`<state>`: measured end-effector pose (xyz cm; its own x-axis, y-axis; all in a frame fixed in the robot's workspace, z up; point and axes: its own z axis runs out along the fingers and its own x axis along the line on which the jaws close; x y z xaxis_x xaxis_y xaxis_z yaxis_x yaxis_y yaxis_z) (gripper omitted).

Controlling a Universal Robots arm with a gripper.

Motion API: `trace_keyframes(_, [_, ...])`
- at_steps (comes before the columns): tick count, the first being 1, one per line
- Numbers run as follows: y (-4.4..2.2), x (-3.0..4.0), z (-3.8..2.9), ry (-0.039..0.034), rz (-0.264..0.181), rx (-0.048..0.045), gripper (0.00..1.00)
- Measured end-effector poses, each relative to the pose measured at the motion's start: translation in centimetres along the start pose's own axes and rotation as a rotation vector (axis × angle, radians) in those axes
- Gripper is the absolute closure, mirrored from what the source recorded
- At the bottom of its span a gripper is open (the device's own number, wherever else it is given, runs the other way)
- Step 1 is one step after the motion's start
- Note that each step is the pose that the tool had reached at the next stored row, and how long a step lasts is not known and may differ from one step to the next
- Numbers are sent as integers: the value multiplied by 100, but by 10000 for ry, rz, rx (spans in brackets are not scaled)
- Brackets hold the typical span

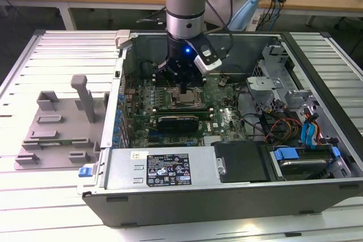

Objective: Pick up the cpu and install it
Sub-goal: 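Close the cpu cover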

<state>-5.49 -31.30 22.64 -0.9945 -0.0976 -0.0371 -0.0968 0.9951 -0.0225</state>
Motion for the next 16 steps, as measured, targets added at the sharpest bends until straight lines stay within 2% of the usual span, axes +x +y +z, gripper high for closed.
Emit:
trace_keyframes(1, [3,45,9,1,13,1,89])
trace_keyframes(3, [6,90,29,2,41,3,89])
trace_keyframes(6, [6,113,79,3,71,4,89])
trace_keyframes(12, [9,127,101,2,111,3,89])
trace_keyframes(16, [11,167,182,13,541,14,89])
